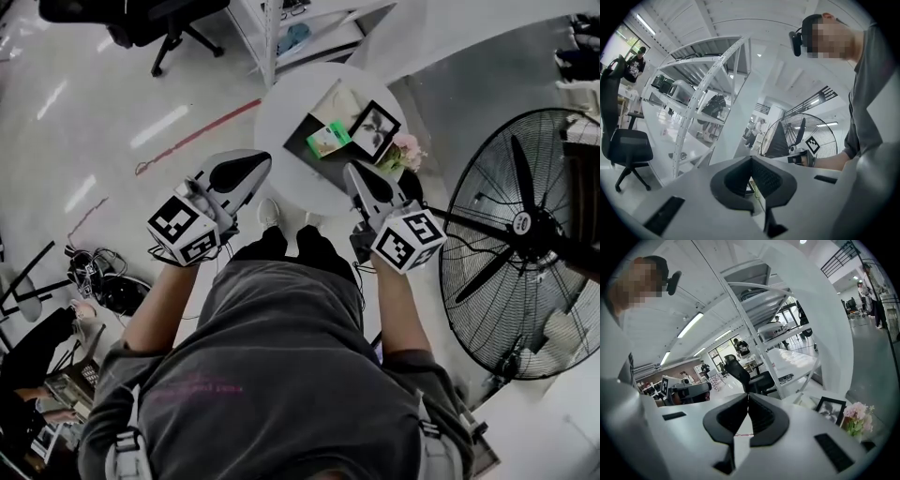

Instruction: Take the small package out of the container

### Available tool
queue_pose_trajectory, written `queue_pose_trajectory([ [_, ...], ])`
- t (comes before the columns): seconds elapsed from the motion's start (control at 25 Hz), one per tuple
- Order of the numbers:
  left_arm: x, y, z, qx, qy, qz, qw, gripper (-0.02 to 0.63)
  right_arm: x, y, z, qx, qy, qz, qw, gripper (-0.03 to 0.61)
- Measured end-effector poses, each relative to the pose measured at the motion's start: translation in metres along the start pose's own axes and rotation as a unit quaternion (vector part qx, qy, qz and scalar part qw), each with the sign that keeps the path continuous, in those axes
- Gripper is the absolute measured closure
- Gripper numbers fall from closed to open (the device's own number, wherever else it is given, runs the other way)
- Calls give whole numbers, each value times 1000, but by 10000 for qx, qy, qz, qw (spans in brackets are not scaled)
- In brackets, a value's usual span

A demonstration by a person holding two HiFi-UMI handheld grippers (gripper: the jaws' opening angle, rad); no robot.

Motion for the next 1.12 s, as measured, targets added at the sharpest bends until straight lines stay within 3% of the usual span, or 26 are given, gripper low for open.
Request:
queue_pose_trajectory([
  [0.4, 15, -11, 32, 147, 98, -74, 9998, 598, -49, -2, 16, 336, -95, -122, 9993, 557],
  [0.8, 18, -27, 68, 416, 385, -147, 9983, 598, -132, -36, 32, 1347, -313, -399, 9896, 555],
  [1.12, 21, -42, 86, 554, 750, -314, 9952, 598, -179, -69, 51, 2069, -116, -357, 9776, 554],
])
Point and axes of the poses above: the fingertips, and each gripper's own axes: z forward along the fingers, x to its left, y out of its top, the point moved 1 cm from there along -z, backward along the fingers, and after that the axes turned 14 degrees about y, right-handed, at the moved point
